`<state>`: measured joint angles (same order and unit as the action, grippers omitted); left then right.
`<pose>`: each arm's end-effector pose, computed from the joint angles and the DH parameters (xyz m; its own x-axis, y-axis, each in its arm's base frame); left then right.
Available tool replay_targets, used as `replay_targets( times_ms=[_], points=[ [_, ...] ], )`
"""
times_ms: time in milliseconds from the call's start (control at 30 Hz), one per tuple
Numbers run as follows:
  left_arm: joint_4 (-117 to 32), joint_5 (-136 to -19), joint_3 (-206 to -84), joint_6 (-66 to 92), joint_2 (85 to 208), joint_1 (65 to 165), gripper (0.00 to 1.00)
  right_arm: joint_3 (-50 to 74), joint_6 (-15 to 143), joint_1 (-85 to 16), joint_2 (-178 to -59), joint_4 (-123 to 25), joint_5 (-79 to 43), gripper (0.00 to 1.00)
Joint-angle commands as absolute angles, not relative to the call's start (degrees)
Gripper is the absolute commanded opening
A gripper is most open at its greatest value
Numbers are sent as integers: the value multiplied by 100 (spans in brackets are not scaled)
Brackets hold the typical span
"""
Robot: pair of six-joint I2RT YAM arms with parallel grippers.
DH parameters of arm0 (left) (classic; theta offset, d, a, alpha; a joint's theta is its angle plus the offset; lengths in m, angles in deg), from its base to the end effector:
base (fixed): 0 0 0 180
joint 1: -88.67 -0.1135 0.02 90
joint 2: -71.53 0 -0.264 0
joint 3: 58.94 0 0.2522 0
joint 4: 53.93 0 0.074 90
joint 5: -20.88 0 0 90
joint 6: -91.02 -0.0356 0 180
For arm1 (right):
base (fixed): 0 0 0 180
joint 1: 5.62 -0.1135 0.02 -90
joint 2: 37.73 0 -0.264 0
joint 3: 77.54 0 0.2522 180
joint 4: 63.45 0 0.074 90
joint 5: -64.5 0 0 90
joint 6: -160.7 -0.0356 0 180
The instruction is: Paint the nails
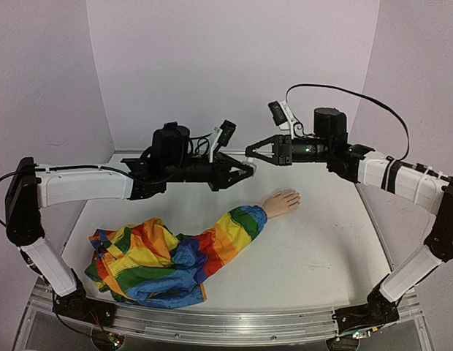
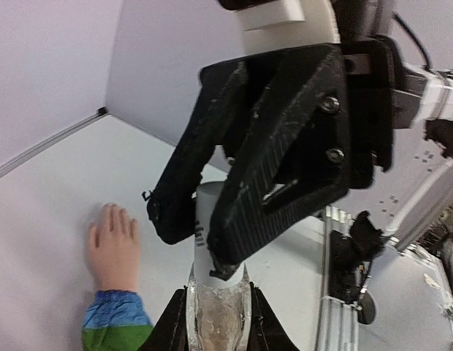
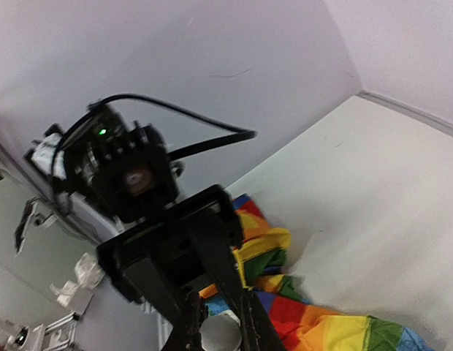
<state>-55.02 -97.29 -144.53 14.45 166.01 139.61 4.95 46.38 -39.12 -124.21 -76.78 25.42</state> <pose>0.2353 -0.3167 0.3234 -0.3106 0.0578 -0.9488 0.9326 0.2115 -0.2924 0.2771 0.2165 0.3751 -0.2830 0.1240 -0.9511 -0.9549 0.0569 0.2916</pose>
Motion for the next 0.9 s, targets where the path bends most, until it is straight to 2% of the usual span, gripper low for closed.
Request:
replay_targets(
  times_ms=[0, 67, 100, 167, 233, 333, 433, 600, 700, 867],
  points=[
    [-6002, -7118, -14743, 1150, 16477, 13810, 0, 729, 4688, -4893, -12690, -6719, 286, 0],
    [-6020, -6690, -14876, 989, 16570, 13878, 0, 808, 4039, -5355, -12793, -6288, -1710, 0],
    [-6033, -6469, -14933, 857, 16619, 13962, 0, 679, 3549, -5534, -12794, -6335, -2293, 0],
    [-6064, -6242, -15048, 572, 16723, 14081, 0, 573, 3239, -5839, -12878, -6536, -2833, 0],
    [-6065, -6170, -15131, 370, 16808, 14157, 0, 894, 3323, -5952, -13010, -6086, -3240, 0],
    [-6065, -6250, -15011, 252, 16791, 14230, 0, 1018, 3495, -5956, -12873, -6081, -3350, 0],
    [-6056, -6355, -14762, 264, 16716, 14248, 0, 1087, 3774, -5937, -12756, -6249, -3117, 0],
    [-6003, -6668, -14287, 389, 16530, 14251, 0, 1245, 4320, -5644, -12495, -6244, -2221, 34],
    [-5893, -7005, -14161, 439, 16435, 14240, 0, 1206, 4498, -5227, -12240, -6248, -1476, 43],
    [-5827, -8737, -14055, 1071, 16341, 13822, 0, 978, 4855, -4471, -12022, -6385, 192, 59]
  ],
)
